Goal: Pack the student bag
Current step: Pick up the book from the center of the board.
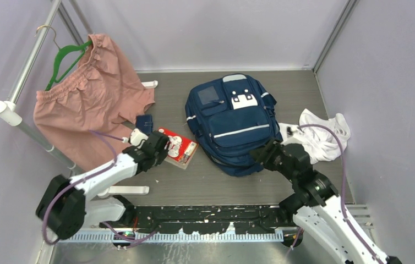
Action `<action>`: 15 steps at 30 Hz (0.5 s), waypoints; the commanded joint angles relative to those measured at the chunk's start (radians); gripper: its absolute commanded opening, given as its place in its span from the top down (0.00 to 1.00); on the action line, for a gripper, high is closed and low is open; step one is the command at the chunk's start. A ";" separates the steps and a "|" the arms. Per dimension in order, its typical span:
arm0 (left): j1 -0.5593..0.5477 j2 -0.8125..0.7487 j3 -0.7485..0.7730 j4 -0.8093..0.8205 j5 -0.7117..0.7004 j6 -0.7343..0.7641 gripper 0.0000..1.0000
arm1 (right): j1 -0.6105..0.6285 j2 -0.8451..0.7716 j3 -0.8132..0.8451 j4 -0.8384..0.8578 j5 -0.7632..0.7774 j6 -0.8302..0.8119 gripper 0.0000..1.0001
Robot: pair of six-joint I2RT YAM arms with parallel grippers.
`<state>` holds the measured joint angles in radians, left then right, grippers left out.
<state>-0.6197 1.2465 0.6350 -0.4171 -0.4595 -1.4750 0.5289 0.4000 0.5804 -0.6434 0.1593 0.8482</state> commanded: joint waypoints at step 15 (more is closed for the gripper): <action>-0.005 -0.535 -0.026 -0.163 0.284 0.620 1.00 | 0.428 0.739 0.195 0.486 -0.253 -0.078 0.25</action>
<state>-0.6220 0.7593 0.5922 -0.5602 -0.1955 -0.9543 0.9398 1.0180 0.7494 -0.3134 -0.1127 0.6701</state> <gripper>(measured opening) 0.027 0.739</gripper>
